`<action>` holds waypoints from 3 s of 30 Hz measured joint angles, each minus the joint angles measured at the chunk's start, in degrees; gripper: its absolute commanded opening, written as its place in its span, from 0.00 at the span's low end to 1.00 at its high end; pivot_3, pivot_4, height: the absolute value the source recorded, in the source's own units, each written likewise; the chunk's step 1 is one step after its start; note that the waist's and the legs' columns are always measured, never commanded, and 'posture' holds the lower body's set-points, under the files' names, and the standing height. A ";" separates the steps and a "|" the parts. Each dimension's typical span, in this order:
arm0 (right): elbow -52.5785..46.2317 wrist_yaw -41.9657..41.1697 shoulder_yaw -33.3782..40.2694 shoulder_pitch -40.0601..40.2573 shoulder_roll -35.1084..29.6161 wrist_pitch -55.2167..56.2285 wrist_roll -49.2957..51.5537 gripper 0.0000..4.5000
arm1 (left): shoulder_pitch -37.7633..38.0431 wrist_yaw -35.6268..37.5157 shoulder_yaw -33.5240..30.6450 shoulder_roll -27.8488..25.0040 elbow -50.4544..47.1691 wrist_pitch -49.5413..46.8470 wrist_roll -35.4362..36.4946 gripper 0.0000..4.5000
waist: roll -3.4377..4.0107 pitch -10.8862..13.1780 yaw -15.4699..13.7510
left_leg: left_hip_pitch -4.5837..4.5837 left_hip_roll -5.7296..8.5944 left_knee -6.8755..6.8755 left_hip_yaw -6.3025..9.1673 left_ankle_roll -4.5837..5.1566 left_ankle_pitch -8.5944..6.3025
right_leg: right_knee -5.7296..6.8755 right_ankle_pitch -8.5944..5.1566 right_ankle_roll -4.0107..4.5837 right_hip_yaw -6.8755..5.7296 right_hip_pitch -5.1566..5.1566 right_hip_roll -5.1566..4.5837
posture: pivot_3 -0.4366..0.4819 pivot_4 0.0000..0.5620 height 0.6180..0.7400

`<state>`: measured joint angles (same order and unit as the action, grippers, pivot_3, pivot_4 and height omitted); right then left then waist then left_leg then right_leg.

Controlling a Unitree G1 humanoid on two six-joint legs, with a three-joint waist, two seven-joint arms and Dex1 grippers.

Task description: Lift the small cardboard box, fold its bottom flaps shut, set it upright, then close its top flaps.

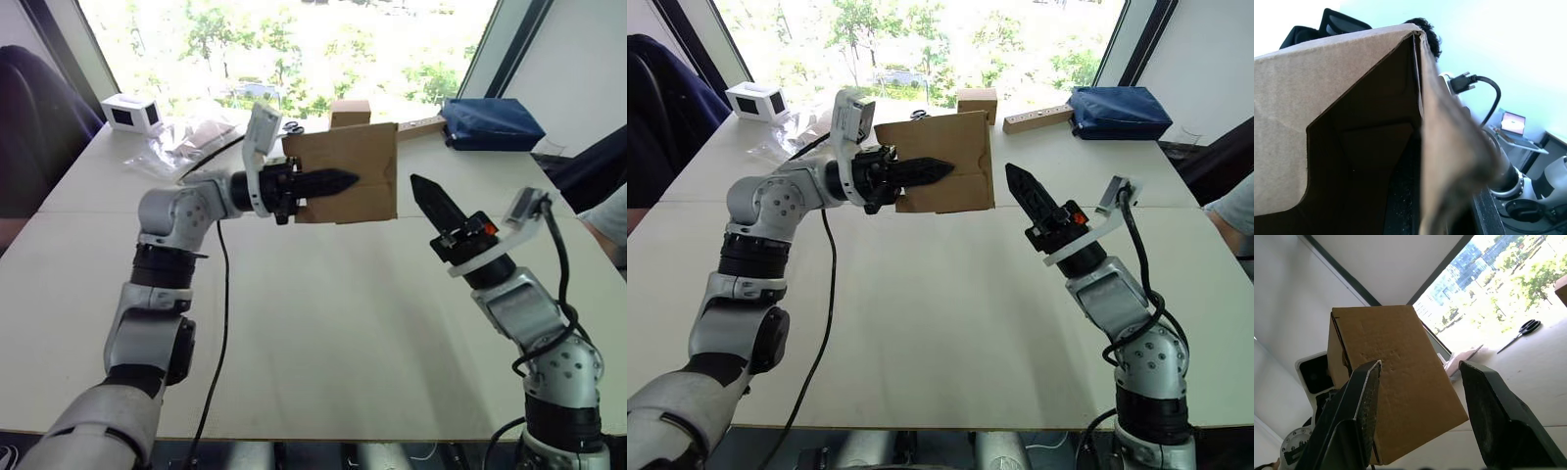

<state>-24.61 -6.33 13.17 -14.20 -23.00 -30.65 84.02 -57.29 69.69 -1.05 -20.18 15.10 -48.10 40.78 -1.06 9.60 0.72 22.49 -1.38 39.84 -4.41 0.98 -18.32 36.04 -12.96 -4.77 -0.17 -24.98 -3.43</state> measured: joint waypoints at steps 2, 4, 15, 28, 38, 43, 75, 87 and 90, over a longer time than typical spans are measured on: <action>0.11 -0.38 -0.58 -0.29 0.34 -0.83 0.04 0.60 | 0.33 -0.09 -0.03 -0.03 -0.19 -0.21 0.00 0.00 | 0.00 0.00 -0.02 | 0.00 0.01 0.00 -0.01 0.00 0.00 | 0.00 0.00 0.00 0.00 0.00 -0.02 | 0.48 0.27 1.00; 0.11 -0.51 -0.93 -0.41 0.60 -1.39 0.11 0.60 | 0.37 -0.15 -0.04 -0.03 -0.20 -0.32 0.01 0.00 | 0.00 0.00 -0.02 | 0.00 0.02 0.00 -0.01 0.00 0.00 | 0.00 0.00 0.00 0.00 0.00 -0.04 | 0.48 0.27 1.00; -0.56 0.80 -2.40 -0.45 3.53 -2.71 0.88 0.60 | 0.37 -0.48 -0.53 -0.09 -0.19 -0.36 0.12 0.00 | 0.00 0.00 0.02 | 0.00 0.02 0.00 -0.01 0.00 0.00 | 0.00 0.00 0.00 0.00 0.00 -0.04 | 0.48 0.27 1.00; -1.29 0.96 -0.10 1.43 1.08 -3.55 2.40 0.60 | 0.23 -0.89 -0.22 -0.50 0.49 -0.30 -0.21 0.00 | 0.00 0.00 -0.13 | 0.01 0.04 0.00 -0.01 0.00 0.00 | 0.00 0.00 0.00 0.00 0.00 -0.07 | 0.48 0.27 1.00; -7.91 -7.83 10.97 18.65 -21.18 -13.10 5.11 0.60 | -5.15 7.65 20.49 -15.14 -4.61 8.67 -19.61 0.00 | -0.02 0.02 -0.10 | 0.02 0.11 -0.02 -0.04 0.01 0.00 | -0.08 -0.14 0.24 0.03 0.01 -0.11 | 0.48 0.27 1.00; -15.70 -16.13 8.85 25.08 -35.21 -18.44 -7.87 0.60 | -15.78 19.74 36.21 -21.55 -6.60 9.70 -31.72 0.00 | -0.02 0.01 -0.30 | 0.04 0.06 -0.05 -0.01 0.03 -0.02 | -0.28 -0.17 0.26 0.02 0.03 0.01 | 0.48 0.27 1.00; -24.08 -16.81 -3.87 23.41 -28.41 -16.54 -42.89 0.60 | -24.45 15.40 62.53 -8.62 -12.26 -10.96 -37.73 0.00 | -0.08 0.05 -1.43 | 0.75 0.46 0.33 0.21 0.08 -0.03 | 0.05 -0.22 -0.25 0.14 -0.48 -0.01 | 0.48 0.27 1.00; -23.01 -16.59 -5.20 20.67 -25.17 -16.89 -45.18 0.61 | -22.52 17.67 63.17 -9.66 -12.96 -7.73 -39.72 0.16 | -0.06 0.03 -1.42 | 0.73 0.46 0.34 0.21 0.08 -0.03 | 0.08 -0.21 -0.24 0.14 -0.46 -0.01 | 0.48 0.27 1.00; -22.40 -16.62 -5.72 20.29 -24.68 -16.97 -45.73 0.61 | -22.28 17.89 63.20 -8.99 -12.91 -9.10 -40.09 0.32 | -0.06 0.03 -1.47 | 0.73 0.46 0.36 0.21 0.08 -0.03 | 0.08 -0.21 -0.25 0.14 -0.45 -0.02 | 0.48 0.27 1.00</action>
<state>-47.01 -22.95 7.45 6.09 -47.68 -47.62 38.29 -79.57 87.59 62.16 -29.17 2.19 -57.19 0.68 -1.12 9.64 -0.75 23.22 -0.92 40.20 -4.20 1.06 -18.35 36.12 -13.17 -5.02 -0.04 -25.43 -3.45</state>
